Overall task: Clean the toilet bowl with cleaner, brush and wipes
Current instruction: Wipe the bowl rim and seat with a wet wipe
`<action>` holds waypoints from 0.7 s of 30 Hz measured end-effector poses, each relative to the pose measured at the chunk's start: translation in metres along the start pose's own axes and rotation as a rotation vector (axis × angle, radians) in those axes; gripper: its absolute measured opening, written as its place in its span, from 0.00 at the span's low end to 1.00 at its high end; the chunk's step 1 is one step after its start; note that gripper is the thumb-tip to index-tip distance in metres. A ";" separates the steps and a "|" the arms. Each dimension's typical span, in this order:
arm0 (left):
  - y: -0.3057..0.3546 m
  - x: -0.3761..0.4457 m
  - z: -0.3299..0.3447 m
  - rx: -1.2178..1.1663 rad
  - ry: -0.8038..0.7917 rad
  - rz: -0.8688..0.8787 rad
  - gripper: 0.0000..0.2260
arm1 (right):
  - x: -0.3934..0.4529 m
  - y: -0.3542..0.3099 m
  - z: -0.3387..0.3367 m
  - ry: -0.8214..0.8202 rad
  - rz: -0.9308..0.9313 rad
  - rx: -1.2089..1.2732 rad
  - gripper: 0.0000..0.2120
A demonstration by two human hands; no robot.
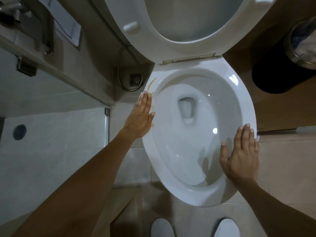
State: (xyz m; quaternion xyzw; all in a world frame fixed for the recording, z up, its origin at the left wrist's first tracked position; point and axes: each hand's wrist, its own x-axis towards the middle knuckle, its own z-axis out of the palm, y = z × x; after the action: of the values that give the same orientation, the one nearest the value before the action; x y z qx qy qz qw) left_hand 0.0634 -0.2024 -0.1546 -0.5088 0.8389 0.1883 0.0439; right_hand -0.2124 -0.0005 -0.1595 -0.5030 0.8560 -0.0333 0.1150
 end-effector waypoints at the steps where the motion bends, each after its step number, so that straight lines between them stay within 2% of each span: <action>1: 0.004 -0.003 0.002 -0.008 0.015 -0.030 0.28 | 0.000 0.000 0.000 0.001 0.001 0.002 0.37; 5: 0.035 -0.006 0.009 -0.089 0.115 -0.200 0.28 | 0.000 0.000 0.000 0.003 0.004 0.012 0.36; 8: 0.053 0.011 0.011 -0.144 0.111 -0.387 0.29 | 0.000 0.000 0.000 0.015 -0.002 0.010 0.36; 10: 0.059 0.020 0.012 -0.111 0.107 -0.426 0.31 | 0.001 0.000 0.001 0.016 0.000 0.011 0.35; 14: 0.052 0.037 0.010 -0.066 0.114 -0.369 0.31 | 0.000 0.001 0.002 0.018 -0.002 0.007 0.35; 21: 0.022 0.047 -0.001 -0.047 0.058 -0.108 0.29 | 0.001 0.001 0.003 0.018 -0.006 0.016 0.35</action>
State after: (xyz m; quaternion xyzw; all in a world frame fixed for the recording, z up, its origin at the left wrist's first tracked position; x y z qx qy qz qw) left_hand 0.0216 -0.2328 -0.1600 -0.5596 0.8064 0.1905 0.0180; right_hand -0.2132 -0.0005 -0.1631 -0.5042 0.8552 -0.0449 0.1111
